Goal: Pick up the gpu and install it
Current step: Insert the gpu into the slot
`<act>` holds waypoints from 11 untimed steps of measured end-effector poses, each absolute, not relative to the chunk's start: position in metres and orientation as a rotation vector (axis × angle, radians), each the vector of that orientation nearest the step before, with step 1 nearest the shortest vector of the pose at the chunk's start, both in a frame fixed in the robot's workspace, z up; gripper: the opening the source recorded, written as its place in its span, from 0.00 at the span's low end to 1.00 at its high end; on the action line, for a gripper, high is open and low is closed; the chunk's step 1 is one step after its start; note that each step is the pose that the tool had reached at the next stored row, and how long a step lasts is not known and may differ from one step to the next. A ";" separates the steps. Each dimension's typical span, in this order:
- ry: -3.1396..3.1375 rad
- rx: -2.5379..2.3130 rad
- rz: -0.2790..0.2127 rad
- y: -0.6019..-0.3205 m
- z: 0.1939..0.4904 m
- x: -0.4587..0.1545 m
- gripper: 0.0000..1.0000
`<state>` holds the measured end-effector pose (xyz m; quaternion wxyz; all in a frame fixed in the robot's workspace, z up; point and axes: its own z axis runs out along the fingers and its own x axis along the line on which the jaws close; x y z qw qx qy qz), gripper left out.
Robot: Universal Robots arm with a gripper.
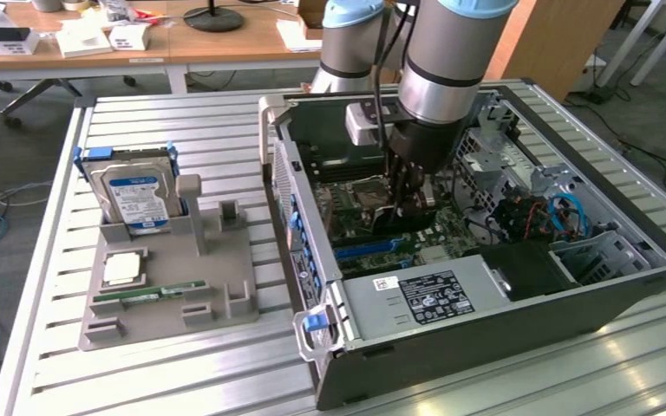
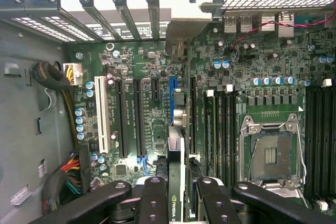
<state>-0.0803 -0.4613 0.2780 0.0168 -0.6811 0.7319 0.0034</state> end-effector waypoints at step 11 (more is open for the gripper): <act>2.275 -2.117 0.010 -0.463 0.275 -0.082 0.26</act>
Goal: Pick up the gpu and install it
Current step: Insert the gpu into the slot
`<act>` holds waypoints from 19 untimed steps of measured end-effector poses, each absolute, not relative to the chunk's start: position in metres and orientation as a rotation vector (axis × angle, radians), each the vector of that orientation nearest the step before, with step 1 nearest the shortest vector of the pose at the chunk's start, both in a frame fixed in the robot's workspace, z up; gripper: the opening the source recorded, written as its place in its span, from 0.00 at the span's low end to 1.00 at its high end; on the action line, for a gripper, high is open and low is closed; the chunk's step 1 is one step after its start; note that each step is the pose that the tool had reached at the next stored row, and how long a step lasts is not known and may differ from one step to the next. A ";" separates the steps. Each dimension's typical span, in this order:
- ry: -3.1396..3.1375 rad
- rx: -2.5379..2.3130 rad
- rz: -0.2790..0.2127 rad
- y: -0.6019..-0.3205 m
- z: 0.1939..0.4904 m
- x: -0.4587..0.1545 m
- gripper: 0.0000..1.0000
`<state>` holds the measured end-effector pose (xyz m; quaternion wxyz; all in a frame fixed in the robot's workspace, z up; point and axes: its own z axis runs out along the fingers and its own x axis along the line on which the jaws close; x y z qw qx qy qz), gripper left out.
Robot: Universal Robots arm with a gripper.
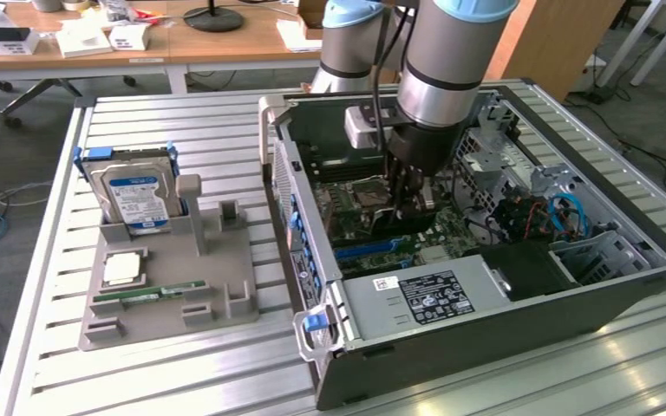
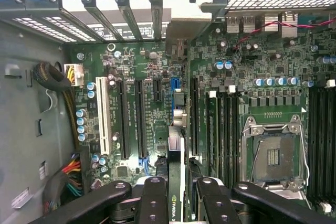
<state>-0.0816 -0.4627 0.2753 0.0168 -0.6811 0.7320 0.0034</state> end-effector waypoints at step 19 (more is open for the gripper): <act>2.275 -2.117 0.011 -0.463 0.272 -0.088 0.26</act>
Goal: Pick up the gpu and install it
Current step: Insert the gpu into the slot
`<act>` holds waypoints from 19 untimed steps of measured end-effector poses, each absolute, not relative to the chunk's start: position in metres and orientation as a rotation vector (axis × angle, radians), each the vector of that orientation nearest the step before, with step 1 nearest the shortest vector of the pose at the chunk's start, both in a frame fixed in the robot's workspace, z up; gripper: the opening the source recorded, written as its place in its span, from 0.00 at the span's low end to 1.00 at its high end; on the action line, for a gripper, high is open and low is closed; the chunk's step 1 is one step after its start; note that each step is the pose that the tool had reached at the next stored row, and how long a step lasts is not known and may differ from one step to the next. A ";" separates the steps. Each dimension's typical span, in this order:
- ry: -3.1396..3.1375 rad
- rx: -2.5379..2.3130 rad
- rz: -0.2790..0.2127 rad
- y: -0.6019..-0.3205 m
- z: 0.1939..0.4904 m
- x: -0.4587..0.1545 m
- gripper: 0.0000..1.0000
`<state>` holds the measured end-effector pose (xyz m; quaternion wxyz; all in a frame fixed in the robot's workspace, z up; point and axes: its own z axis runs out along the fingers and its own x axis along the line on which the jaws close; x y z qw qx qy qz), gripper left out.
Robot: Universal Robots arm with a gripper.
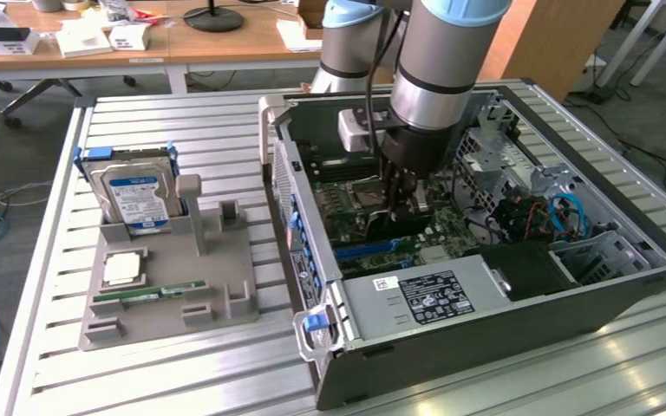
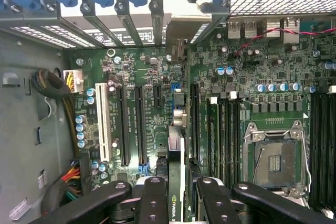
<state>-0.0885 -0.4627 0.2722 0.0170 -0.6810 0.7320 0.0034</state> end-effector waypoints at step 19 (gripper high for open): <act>2.275 -2.117 0.011 -0.465 0.272 -0.094 0.26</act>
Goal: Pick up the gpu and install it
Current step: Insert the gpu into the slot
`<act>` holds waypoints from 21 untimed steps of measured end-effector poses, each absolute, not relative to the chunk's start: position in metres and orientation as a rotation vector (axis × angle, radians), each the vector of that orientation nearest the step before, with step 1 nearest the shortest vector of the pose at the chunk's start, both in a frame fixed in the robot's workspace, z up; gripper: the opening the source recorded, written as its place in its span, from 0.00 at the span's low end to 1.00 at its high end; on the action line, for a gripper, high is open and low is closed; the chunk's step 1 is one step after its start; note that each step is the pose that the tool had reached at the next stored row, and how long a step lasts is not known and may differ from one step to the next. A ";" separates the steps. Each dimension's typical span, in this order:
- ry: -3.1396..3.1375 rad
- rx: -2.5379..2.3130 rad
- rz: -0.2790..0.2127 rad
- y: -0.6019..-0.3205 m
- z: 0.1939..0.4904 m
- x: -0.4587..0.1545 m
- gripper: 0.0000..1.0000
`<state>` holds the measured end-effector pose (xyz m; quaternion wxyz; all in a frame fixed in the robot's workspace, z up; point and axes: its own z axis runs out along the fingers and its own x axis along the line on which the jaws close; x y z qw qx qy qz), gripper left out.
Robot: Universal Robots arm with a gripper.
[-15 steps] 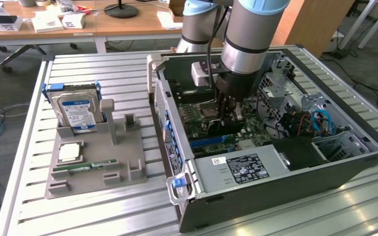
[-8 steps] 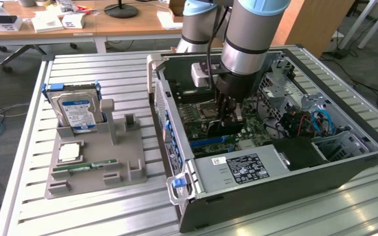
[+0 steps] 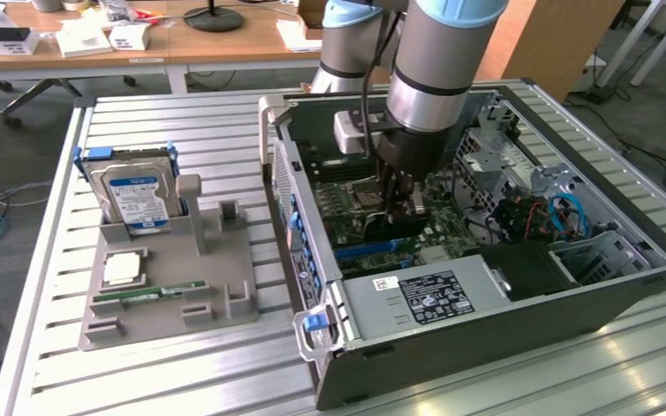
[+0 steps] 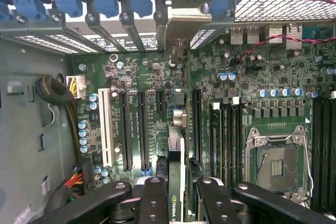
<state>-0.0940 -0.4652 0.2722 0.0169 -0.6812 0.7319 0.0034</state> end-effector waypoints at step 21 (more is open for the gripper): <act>2.275 -2.117 0.011 -0.466 0.272 -0.099 0.26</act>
